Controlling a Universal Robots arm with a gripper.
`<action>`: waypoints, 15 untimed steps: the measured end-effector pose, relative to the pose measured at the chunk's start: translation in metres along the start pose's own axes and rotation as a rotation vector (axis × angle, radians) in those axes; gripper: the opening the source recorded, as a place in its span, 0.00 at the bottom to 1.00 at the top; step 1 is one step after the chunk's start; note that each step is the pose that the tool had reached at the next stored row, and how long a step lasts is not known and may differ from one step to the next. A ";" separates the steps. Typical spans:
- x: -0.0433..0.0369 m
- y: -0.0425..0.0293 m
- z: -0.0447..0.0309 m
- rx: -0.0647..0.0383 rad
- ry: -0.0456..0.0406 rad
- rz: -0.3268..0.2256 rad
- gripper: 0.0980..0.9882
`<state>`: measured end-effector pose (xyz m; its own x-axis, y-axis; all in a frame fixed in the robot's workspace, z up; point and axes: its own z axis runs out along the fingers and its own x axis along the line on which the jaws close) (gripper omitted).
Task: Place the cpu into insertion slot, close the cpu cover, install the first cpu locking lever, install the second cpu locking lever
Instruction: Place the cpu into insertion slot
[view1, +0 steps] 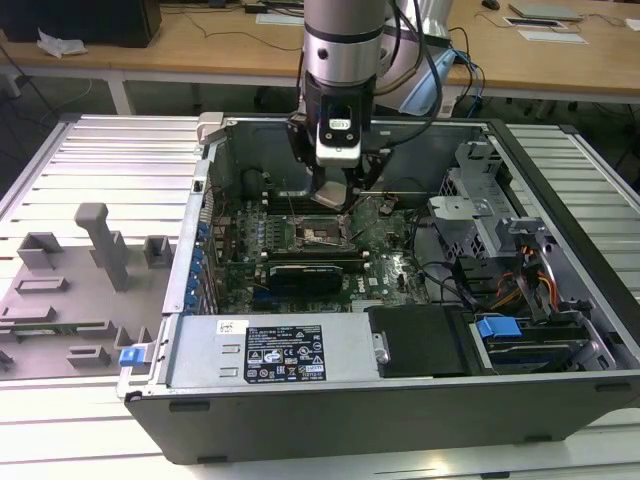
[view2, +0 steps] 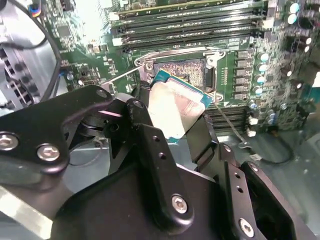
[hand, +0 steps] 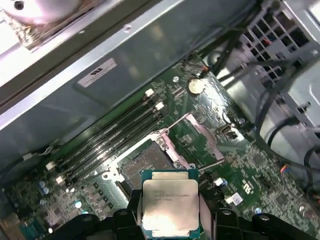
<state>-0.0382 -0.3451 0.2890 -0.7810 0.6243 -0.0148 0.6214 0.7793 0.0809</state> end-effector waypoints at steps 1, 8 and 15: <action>0.0000 0.0000 0.0002 0.000 -0.0020 0.025 0.50; 0.0000 -0.0001 0.0016 0.003 -0.0176 0.216 0.50; 0.0000 -0.0002 0.0026 0.005 -0.0292 0.361 0.50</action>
<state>-0.0382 -0.3451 0.2863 -0.5094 0.8604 -0.0147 0.8571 0.5088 0.0810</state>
